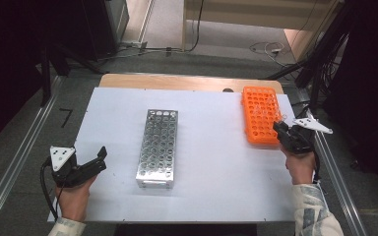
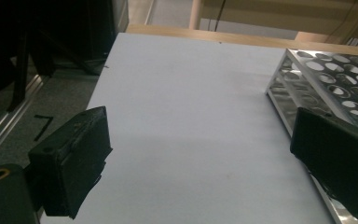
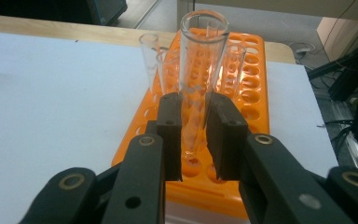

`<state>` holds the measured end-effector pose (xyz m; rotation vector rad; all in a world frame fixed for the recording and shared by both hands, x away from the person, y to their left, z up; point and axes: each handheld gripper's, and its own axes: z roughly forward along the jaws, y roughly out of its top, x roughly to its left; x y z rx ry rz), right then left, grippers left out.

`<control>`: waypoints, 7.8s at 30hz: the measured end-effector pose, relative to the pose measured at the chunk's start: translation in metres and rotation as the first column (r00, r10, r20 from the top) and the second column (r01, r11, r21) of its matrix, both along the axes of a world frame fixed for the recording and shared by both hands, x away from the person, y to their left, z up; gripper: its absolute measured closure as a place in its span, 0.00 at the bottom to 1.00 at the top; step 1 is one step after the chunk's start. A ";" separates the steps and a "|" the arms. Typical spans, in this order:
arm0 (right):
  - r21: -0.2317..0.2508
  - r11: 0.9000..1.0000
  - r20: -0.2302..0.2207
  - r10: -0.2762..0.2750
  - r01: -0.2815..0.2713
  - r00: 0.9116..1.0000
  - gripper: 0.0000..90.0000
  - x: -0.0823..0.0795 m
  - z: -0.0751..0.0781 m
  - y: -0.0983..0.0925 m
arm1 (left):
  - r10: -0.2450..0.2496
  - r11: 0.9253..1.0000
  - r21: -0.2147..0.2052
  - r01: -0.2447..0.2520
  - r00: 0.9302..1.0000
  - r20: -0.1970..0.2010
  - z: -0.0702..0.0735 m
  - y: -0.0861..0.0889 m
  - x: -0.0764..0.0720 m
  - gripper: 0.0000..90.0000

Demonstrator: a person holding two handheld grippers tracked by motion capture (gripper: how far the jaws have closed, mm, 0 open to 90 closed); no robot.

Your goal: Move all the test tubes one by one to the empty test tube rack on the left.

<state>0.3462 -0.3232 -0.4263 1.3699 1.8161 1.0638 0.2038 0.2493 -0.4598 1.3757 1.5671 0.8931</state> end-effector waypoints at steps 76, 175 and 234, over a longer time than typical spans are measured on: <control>-0.051 0.850 -0.139 0.514 -0.524 0.846 0.82 -0.066 -0.019 0.162 | -0.466 0.885 0.008 0.466 0.885 0.007 0.031 -0.135 0.022 0.16; 0.033 0.798 -0.116 0.601 -0.601 0.791 0.25 -0.081 0.004 0.155 | -0.628 0.778 0.039 0.627 0.776 0.056 0.067 -0.133 -0.010 0.85; 0.023 0.915 -0.078 0.403 -0.402 0.912 0.27 -0.050 0.003 0.101 | -0.426 0.905 0.053 0.423 0.901 0.081 0.029 -0.104 -0.009 0.34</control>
